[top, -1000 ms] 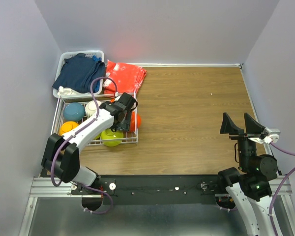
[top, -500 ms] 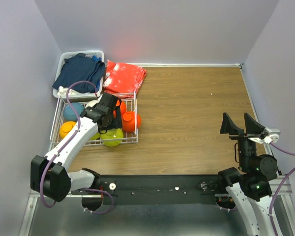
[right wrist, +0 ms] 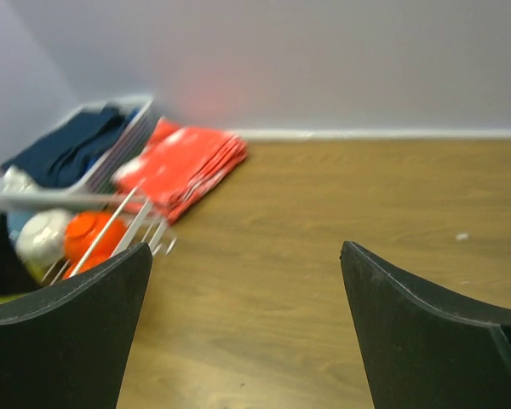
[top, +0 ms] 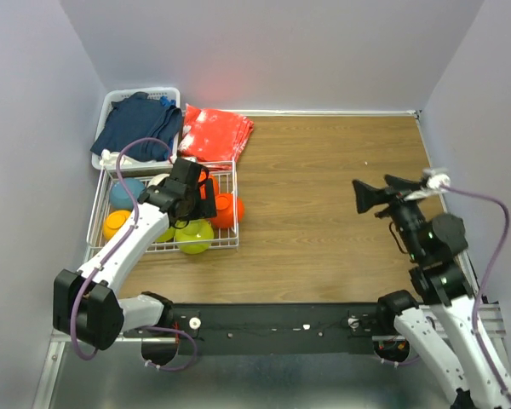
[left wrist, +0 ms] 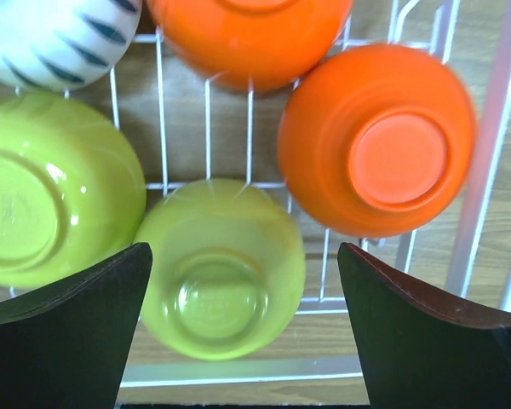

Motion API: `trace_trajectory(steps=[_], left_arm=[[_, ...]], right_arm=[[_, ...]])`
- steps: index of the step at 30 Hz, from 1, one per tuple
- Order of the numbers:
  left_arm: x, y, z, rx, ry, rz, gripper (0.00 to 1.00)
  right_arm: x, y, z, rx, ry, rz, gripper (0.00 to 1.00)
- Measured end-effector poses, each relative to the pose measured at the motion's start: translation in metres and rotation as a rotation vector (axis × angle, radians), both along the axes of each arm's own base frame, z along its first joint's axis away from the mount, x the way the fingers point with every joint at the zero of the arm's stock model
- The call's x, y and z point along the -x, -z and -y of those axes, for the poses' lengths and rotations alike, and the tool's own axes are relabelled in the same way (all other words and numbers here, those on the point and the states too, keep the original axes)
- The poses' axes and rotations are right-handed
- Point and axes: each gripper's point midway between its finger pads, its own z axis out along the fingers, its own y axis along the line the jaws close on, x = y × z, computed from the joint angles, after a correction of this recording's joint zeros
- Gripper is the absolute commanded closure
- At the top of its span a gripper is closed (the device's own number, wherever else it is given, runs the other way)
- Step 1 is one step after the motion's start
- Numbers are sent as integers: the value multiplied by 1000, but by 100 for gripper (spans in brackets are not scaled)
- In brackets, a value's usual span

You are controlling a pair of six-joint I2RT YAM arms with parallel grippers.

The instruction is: Unload the bowls from the dish rack

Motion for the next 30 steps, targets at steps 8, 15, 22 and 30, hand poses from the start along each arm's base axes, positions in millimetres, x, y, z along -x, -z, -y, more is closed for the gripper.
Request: trace_trajectory(steps=[8, 15, 22, 30], left_arm=[[-26, -6, 0, 160, -10, 78, 1], [-49, -19, 3, 332, -19, 143, 1], [-67, 9, 19, 440, 29, 38, 1], [-71, 22, 28, 496, 93, -34, 1]], right_arm=[[-39, 63, -75, -5, -322, -359, 0], [-28, 63, -97, -31, -465, -377, 0], [-25, 65, -101, -12, -501, -360, 0], [-18, 70, -102, -8, -524, -324, 0]])
